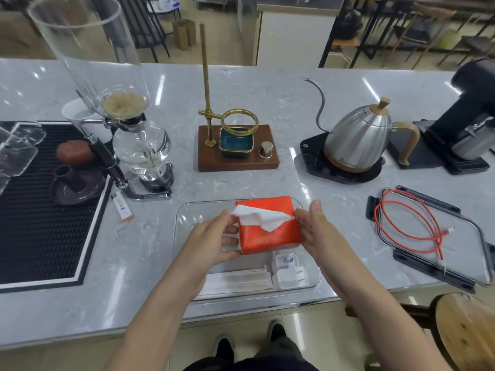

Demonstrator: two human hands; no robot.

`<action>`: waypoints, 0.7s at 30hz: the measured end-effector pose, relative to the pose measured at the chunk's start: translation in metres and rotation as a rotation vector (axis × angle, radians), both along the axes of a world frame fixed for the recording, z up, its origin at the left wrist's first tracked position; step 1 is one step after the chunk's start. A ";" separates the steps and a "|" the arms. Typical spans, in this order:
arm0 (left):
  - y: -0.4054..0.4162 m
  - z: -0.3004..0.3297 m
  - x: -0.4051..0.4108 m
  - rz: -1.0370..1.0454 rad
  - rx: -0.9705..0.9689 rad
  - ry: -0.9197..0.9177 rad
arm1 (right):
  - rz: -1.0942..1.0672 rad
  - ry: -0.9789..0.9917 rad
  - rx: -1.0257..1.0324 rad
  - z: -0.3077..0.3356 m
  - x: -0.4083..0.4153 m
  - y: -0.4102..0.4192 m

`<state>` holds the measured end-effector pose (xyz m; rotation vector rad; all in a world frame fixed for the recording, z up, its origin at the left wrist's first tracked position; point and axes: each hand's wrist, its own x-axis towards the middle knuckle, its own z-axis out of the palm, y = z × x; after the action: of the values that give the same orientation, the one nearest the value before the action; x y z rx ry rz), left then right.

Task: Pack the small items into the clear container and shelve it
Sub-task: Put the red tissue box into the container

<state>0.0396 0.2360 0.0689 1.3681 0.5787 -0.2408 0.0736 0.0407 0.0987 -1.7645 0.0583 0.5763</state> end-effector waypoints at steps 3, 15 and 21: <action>-0.001 -0.006 0.004 -0.011 0.003 0.018 | 0.033 0.031 -0.013 -0.011 0.003 0.002; -0.008 -0.017 0.012 -0.049 -0.019 0.071 | 0.057 0.093 -0.078 -0.024 0.007 0.005; -0.010 -0.024 0.014 -0.061 -0.040 0.094 | 0.051 0.127 -0.062 -0.021 0.006 0.006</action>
<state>0.0531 0.2260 0.0445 1.3422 0.6073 -0.3657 0.0797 0.0462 0.0775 -1.7922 0.1204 0.7303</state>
